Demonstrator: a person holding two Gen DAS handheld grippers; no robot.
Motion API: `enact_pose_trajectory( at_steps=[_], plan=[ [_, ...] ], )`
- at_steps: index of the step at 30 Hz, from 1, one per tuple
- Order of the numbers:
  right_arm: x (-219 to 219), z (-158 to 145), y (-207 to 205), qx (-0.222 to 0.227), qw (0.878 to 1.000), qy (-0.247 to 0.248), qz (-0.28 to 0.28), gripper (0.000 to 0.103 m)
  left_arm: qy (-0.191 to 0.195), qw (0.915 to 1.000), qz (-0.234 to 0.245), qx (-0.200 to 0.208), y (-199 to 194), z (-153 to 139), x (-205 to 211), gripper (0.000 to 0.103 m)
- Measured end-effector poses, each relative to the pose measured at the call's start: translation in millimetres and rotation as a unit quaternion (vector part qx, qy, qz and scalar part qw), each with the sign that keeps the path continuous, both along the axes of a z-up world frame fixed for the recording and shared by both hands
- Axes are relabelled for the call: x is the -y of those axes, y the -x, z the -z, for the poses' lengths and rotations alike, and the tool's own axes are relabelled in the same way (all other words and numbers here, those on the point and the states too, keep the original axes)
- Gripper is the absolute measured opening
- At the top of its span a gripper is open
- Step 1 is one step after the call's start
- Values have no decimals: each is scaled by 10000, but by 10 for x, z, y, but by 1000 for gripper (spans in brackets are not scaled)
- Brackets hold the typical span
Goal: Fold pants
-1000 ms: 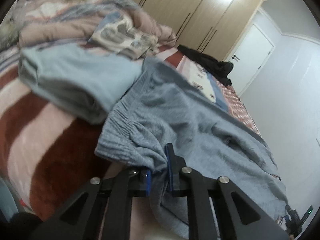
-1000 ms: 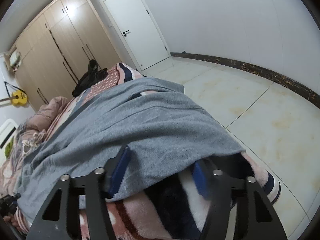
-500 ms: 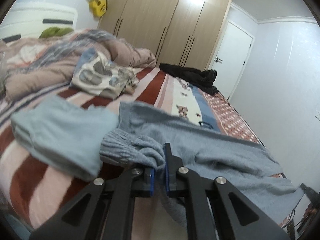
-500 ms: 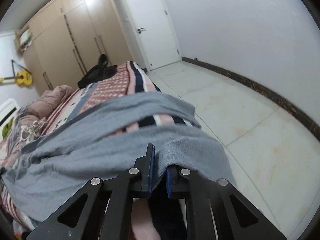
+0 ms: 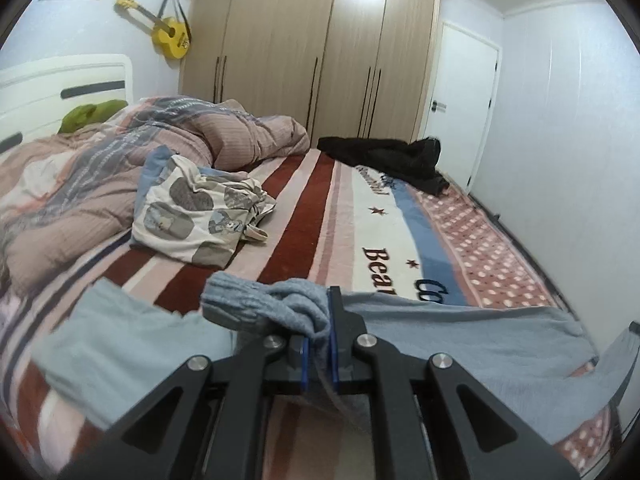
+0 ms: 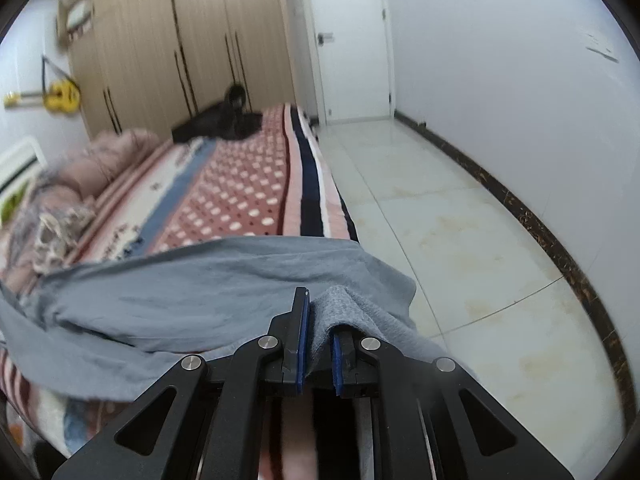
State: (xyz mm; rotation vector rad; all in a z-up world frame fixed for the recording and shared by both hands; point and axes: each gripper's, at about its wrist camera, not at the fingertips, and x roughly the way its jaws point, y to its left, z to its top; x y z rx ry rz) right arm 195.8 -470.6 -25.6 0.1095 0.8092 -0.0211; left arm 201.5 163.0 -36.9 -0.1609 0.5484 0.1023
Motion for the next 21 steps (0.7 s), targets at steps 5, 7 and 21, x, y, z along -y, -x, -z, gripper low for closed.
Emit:
enact_pose_trajectory(
  at_steps=[5, 7, 21],
  plan=[
    [36, 122, -522, -469, 9987, 177, 48, 4, -152, 9985, -10, -523, -570, 130, -14, 5],
    [52, 229, -707, -663, 9976, 168, 100, 4, -202, 9973, -9, -706, -745, 218, -16, 5],
    [-34, 722, -1412, -968, 9938, 462, 298, 4, -432, 9913, -91, -1239, -1552, 624, -20, 5]
  ],
)
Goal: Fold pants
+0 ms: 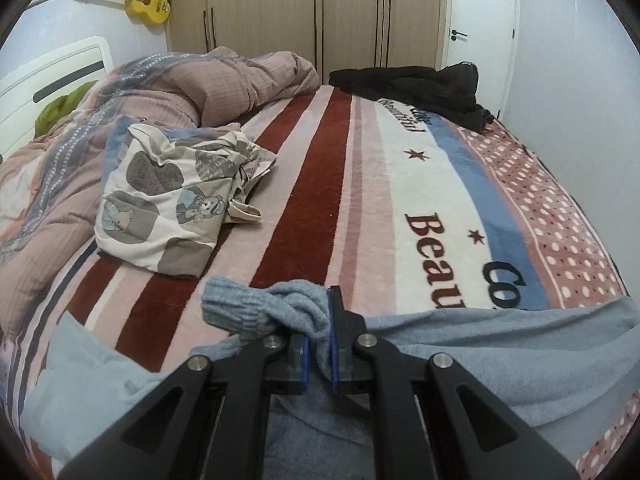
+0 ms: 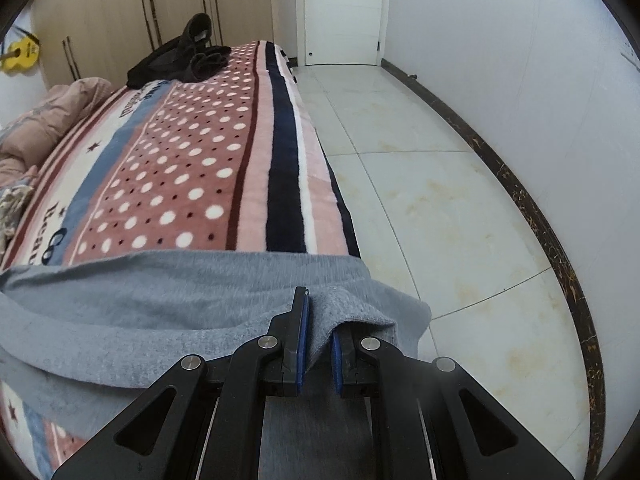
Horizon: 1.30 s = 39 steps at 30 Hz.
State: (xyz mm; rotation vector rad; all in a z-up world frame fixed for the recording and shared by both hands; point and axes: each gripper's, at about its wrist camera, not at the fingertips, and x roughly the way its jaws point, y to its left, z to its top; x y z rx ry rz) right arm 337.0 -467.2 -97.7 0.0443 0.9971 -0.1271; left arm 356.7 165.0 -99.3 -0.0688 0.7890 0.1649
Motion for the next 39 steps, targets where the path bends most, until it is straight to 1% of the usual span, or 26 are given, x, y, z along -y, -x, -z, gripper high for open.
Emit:
enact_pose_trajectory(
  at_steps=[5, 6, 8, 10, 11, 12, 13, 14, 15, 16, 18, 20, 22, 24, 25, 27, 29, 30, 31, 34, 36, 37, 38, 39],
  plan=[
    [-27, 177, -163, -162, 9998, 114, 11, 5, 102, 9995, -55, -285, -184, 189, -44, 7],
    [-35, 219, -187, -200, 9998, 83, -2, 7, 101, 9994, -47, -341, -205, 222, -43, 7],
    [-40, 269, -211, -240, 9997, -33, -19, 18, 14, 9989, 24, -472, -234, 284, -16, 9],
    [-37, 284, -218, -252, 9995, -195, -76, 37, -111, 9985, 113, -527, -226, 302, 12, 17],
    [-37, 279, -213, -253, 9992, -281, -117, 41, -133, 9984, 193, -522, -204, 298, 27, 33],
    [-40, 264, -202, -249, 9989, -360, -162, 48, -122, 9983, 257, -509, -182, 288, 32, 48],
    [-49, 240, -181, -247, 9985, -431, -210, 54, -88, 9981, 359, -492, -150, 271, 45, 53],
    [-59, 212, -152, -242, 9982, -495, -251, 57, -108, 9978, 446, -471, -109, 241, 66, 57],
    [-66, 178, -115, -231, 9976, -576, -299, 62, -156, 9976, 490, -474, -82, 219, 84, 61],
    [-76, 138, -64, -206, 9971, -648, -347, 64, -204, 9971, 549, -492, -48, 186, 103, 63],
    [-97, 56, 47, -153, 9963, -744, -414, 65, -179, 9962, 696, -486, 46, 92, 119, 75],
    [-133, -27, 179, -101, 9952, -828, -502, 65, -110, 9961, 762, -423, 142, 6, 116, 79],
    [-200, -112, 333, -23, 9949, -805, -616, 65, -112, 9960, 814, -358, 231, -80, 119, 84],
    [-308, -190, 489, 43, 9935, -807, -798, 65, -205, 9960, 820, -299, 296, -164, 111, 91],
    [-350, -216, 536, 68, 9928, -830, -861, 65, -325, 9963, 765, -233, 320, -222, 93, 93],
    [-461, -272, 638, 120, 9904, -909, -1038, 65, -400, 9967, 689, -159, 340, -291, 48, 94],
    [-571, -322, 714, 178, 9882, -958, -1183, 65, -218, 9977, 634, -100, 387, -375, -18, 94],
    [-659, -354, 759, 217, 9867, -968, -1288, 65, -57, 9974, 722, -54, 431, -414, -25, 94],
    [-710, -371, 775, 239, 9856, -977, -1356, 65, -7, 9969, 786, -39, 457, -430, -17, 94],
    [-929, -399, 820, 323, 9798, -1102, -1637, 65, -15, 9940, 1090, -64, 536, -436, 153, 94],
    [-1065, -374, 818, 386, 9764, -1190, -1760, 64, 179, 9921, 1237, -119, 560, -383, 274, 94],
    [-1140, -347, 813, 420, 9752, -1202, -1810, 60, 322, 9900, 1357, -191, 560, -328, 368, 94],
    [-1227, -307, 803, 425, 9735, -1207, -1894, 57, 375, 9882, 1463, -236, 559, -284, 445, 94],
    [-1294, -273, 812, 421, 9720, -1214, -1965, 49, 383, 9865, 1568, -277, 556, -237, 524, 94]
  ],
)
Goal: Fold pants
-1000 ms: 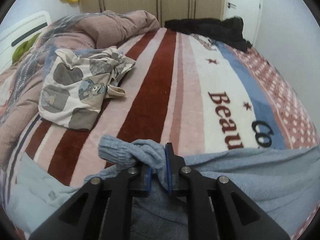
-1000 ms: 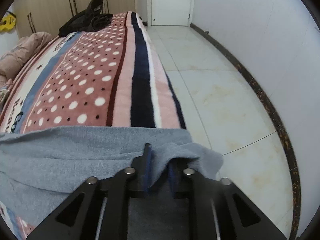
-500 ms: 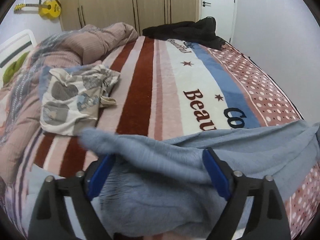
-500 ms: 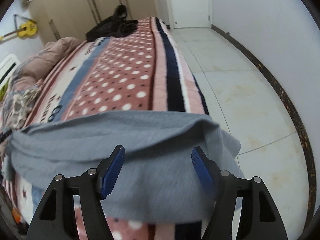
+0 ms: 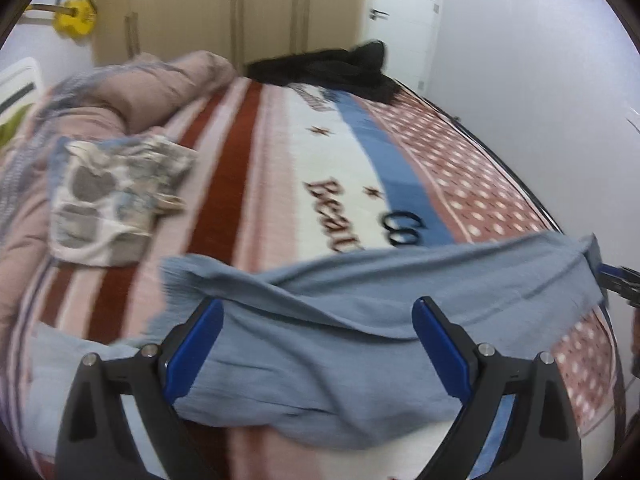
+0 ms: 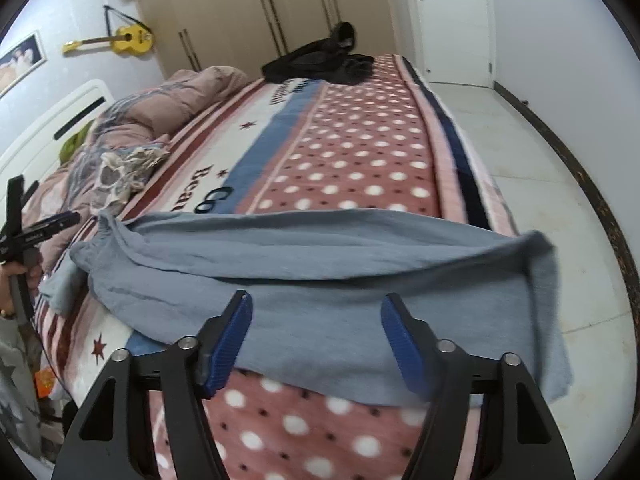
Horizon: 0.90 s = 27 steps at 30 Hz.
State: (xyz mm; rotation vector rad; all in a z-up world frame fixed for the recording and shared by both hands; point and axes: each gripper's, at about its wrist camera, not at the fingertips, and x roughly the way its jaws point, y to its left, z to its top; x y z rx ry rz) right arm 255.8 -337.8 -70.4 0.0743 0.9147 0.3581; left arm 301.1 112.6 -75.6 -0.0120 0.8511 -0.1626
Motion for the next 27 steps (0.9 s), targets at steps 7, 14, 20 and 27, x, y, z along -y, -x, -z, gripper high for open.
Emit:
enact_pose_trajectory(
  at_steps=[7, 14, 20, 27],
  plan=[
    [-414, 430, -96, -231, 9982, 41, -553, 16, 99, 9966, 558, -598, -52, 466, 336, 91],
    [-630, 705, -298, -367, 9967, 51, -716, 16, -36, 9957, 507, -778, -176, 732, 314, 90],
    [-771, 734, -627, -388, 9969, 173, -667, 16, -124, 9967, 386, -705, -489, 716, 216, 90],
    [-808, 723, -1065, -396, 9971, 438, -484, 15, -120, 9975, 157, -673, -933, 737, 74, 90]
  ],
)
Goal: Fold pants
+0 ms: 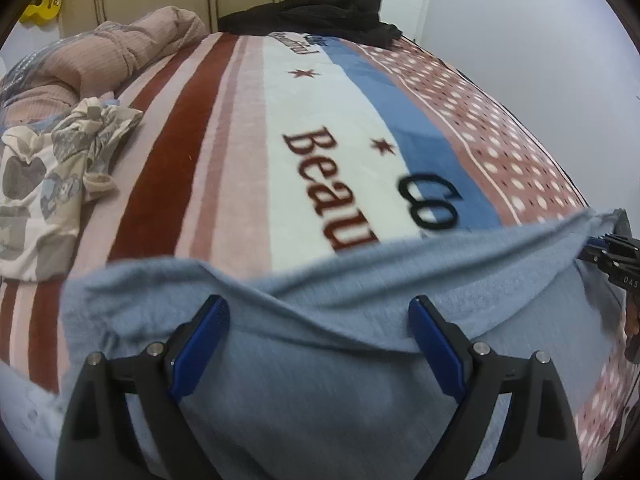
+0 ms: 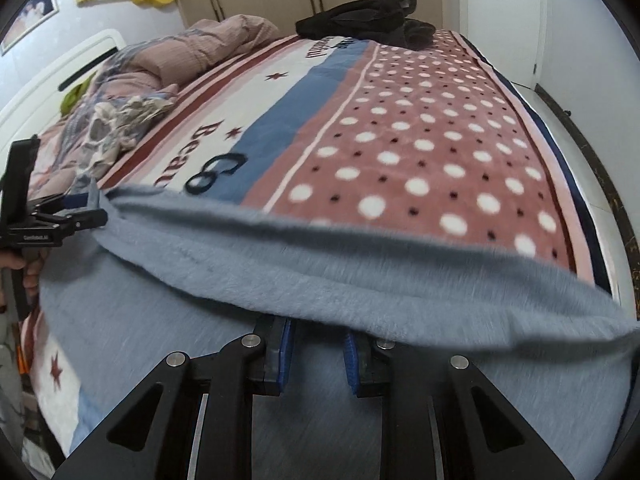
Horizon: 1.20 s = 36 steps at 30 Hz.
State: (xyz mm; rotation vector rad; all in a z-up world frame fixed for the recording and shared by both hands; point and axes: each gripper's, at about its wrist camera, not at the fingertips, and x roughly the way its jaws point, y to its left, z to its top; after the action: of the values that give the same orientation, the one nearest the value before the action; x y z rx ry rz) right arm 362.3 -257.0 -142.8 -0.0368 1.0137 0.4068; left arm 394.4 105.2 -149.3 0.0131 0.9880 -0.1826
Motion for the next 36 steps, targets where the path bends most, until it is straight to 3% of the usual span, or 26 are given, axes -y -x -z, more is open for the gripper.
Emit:
enact_pose_trajectory(
  at_steps=[9, 13, 17, 21, 24, 27, 31, 36],
  plan=[
    [102, 66, -316, 25, 9995, 125, 299, 13, -301, 9984, -457, 172, -369, 50, -130, 90],
    [183, 29, -350, 111, 9985, 108, 519, 12, -183, 9953, -841, 445, -363, -72, -265, 90],
    [330, -102, -279, 274, 9968, 192, 720, 16, -38, 9958, -635, 662, -180, -305, -283, 90],
    [539, -286, -38, 340, 9966, -59, 754, 17, 75, 9983, -254, 516, 68, -384, -244, 90],
    [632, -375, 226, 402, 9969, -63, 669, 18, 203, 9996, 77, 197, 235, -233, -236, 90],
    [703, -399, 487, 365, 9974, -115, 617, 19, -130, 9998, 121, -23, 258, -32, -157, 90],
    [799, -422, 697, 365, 9970, -180, 661, 19, -36, 9998, -3, -185, 36, 100, -118, 90],
    [1089, -453, 812, 404, 9942, -50, 994, 23, -277, 9987, -375, -228, -388, 202, -106, 90]
  ],
)
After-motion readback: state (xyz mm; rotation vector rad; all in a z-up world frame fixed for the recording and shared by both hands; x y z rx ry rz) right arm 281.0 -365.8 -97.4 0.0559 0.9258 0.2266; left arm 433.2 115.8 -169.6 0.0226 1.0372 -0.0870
